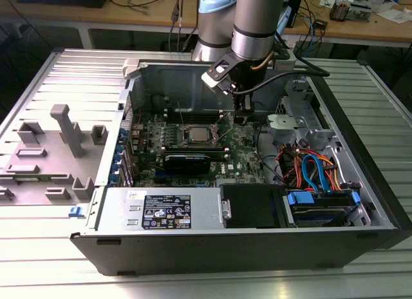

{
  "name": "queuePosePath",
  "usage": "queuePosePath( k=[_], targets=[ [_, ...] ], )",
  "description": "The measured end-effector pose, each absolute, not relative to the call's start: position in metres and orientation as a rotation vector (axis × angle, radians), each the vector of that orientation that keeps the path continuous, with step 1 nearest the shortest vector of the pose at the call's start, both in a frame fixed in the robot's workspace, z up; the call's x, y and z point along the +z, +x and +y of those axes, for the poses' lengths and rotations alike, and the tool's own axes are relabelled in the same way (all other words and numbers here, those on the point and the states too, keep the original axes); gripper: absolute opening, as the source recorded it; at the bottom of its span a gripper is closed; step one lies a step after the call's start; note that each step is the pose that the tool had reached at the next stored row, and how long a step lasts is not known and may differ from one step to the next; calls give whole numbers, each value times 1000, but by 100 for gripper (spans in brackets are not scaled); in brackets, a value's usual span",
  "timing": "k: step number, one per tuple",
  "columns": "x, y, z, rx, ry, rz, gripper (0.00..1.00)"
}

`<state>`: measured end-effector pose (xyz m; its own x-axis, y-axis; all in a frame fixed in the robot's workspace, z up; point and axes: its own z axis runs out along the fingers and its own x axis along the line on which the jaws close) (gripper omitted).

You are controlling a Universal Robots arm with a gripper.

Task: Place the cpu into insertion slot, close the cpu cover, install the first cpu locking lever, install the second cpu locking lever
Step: 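Close the cpu cover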

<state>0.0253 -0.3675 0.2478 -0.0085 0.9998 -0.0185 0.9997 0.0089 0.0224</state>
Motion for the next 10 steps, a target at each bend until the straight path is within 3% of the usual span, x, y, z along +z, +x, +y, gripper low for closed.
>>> queuePosePath(
  k=[10],
  targets=[
    [248,24,-368,5,2192,2211,11]
  ],
)
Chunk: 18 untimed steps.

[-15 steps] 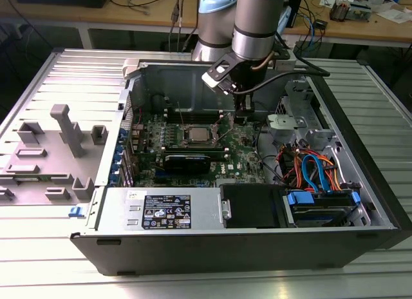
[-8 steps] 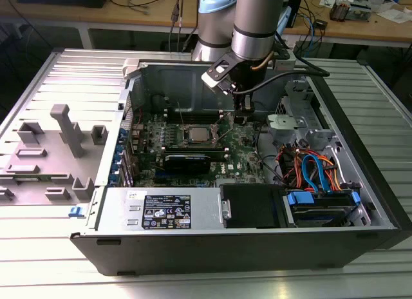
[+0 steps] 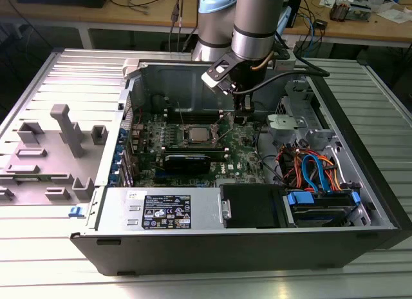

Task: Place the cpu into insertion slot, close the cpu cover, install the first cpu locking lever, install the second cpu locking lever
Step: 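Close the cpu cover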

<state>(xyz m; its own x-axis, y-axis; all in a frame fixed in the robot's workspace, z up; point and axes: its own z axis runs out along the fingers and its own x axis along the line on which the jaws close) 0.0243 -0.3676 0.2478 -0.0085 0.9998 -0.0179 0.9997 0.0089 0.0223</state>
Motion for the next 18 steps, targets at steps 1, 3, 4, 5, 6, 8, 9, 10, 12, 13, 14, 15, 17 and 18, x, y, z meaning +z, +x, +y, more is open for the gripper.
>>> queuePosePath(
  k=[1,3,4,5,6,8,9,10,12,13,14,15,17,18],
  targets=[
    [248,23,-368,5,2192,2211,11],
    [248,22,-368,5,2192,2211,11],
    [248,21,-368,5,2192,2211,11],
    [248,21,-368,5,2192,2211,11],
    [248,21,-368,5,2192,2211,11],
    [248,18,-368,5,2192,2211,11],
    [248,17,-368,5,2192,2211,11],
    [248,16,-368,5,2192,2211,11],
    [248,15,-368,5,2192,2211,11],
    [248,15,-368,5,2192,2211,11],
    [248,15,-368,5,2192,2211,11],
    [248,13,-368,5,2192,2211,11],
    [248,12,-368,5,2192,2211,11],
    [248,11,-368,5,2192,2211,11]
  ],
)
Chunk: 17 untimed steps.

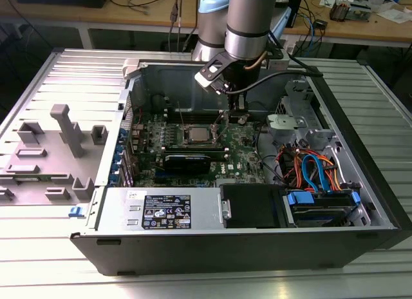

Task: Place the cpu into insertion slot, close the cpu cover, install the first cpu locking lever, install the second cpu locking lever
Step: 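Close the cpu cover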

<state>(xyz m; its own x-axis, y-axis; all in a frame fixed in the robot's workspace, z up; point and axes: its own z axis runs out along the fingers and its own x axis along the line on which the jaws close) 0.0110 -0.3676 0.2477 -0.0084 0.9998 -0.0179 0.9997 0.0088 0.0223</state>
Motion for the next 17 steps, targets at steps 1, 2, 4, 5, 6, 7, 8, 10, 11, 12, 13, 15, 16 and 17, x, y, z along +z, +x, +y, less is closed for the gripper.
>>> queuePosePath(
  k=[1,2,4,5,6,7,8,10,11,12,13,15,16,17],
  targets=[
    [248,10,-368,5,2192,2211,11],
    [248,8,-368,5,2192,2211,11],
    [248,5,-368,5,2192,2211,11],
    [248,3,-368,5,2192,2211,11],
    [248,2,-368,5,2192,2211,11],
    [248,1,-368,5,2192,2211,11],
    [248,1,-368,5,2192,2211,11],
    [248,0,-368,5,2192,2211,11],
    [248,-1,-368,5,2192,2211,11],
    [248,-1,-368,5,2192,2211,11],
    [248,-2,-368,5,2192,2211,11],
    [248,-2,-368,5,2192,2211,11],
    [248,-2,-368,5,2191,2211,11],
    [248,-3,-368,5,2192,2211,11]
  ],
)
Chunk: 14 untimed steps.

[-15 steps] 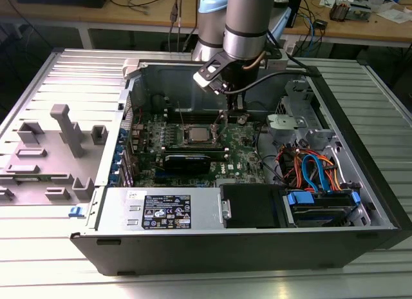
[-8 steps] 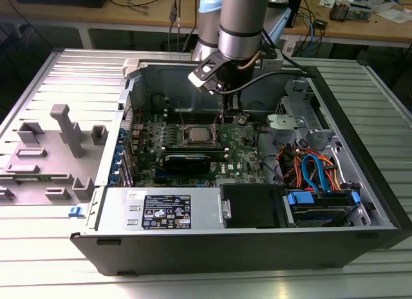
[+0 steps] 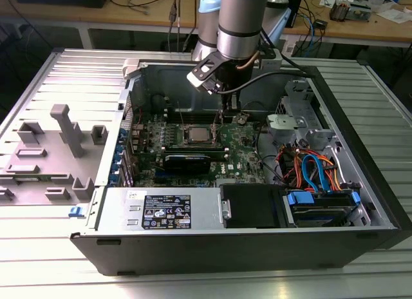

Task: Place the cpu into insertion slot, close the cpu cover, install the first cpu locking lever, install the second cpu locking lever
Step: 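Close the cpu cover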

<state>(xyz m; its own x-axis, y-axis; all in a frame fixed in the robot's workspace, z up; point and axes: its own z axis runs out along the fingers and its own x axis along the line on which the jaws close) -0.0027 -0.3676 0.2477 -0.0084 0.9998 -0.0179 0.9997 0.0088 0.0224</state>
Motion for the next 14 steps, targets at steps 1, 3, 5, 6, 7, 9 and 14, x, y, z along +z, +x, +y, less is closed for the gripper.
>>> queuePosePath(
  k=[1,3,5,6,7,9,14],
  targets=[
    [248,-5,-368,5,2192,2211,11],
    [248,-6,-368,5,2192,2211,11],
    [248,-6,-368,5,2192,2211,11],
    [248,-6,-368,5,2192,2211,11],
    [248,-6,-368,5,2192,2211,11],
    [248,-7,-368,5,2192,2211,11],
    [248,-7,-368,5,2192,2211,11]
  ],
)
